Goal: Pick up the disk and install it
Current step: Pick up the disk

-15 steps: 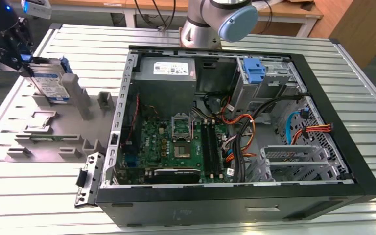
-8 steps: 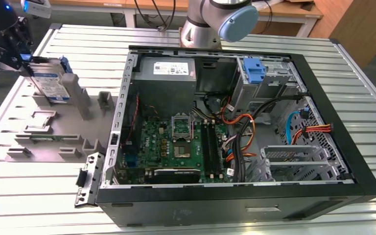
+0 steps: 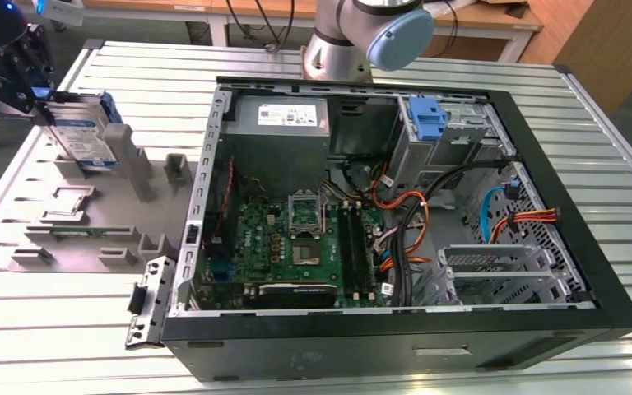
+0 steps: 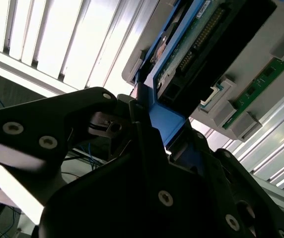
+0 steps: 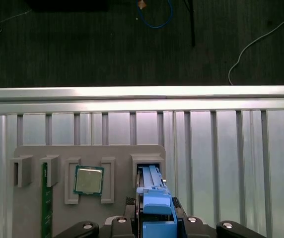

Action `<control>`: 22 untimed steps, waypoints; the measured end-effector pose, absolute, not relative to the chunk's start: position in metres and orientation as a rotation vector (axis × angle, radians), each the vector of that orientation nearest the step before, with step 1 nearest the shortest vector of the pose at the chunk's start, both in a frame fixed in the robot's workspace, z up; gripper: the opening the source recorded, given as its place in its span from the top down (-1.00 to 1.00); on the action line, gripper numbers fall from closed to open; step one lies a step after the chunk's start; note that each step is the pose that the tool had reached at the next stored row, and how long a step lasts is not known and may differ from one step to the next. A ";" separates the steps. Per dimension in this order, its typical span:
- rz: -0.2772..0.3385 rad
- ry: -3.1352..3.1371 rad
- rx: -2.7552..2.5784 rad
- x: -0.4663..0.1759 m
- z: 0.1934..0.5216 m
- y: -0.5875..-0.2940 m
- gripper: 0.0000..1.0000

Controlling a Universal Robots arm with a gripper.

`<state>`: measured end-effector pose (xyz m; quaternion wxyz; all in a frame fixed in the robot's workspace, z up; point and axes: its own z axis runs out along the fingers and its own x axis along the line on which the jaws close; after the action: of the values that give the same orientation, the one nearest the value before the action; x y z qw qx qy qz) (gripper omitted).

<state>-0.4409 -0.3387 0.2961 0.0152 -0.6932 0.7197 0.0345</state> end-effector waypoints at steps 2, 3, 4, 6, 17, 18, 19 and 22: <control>0.107 2.239 -2.157 -0.441 0.297 -0.339 0.26; 0.107 2.239 -2.157 -0.441 0.298 -0.339 0.26; 0.107 2.239 -2.157 -0.441 0.299 -0.339 0.26; 0.107 2.239 -2.157 -0.441 0.301 -0.339 0.26; 0.107 2.239 -2.157 -0.441 0.310 -0.339 0.26; 0.107 2.239 -2.157 -0.441 0.311 -0.339 0.26; 0.107 2.239 -2.157 -0.441 0.311 -0.339 0.26; 0.107 2.239 -2.157 -0.441 0.313 -0.339 0.26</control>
<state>-0.4409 -0.3387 0.3129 0.0152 -0.6932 0.7197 0.0345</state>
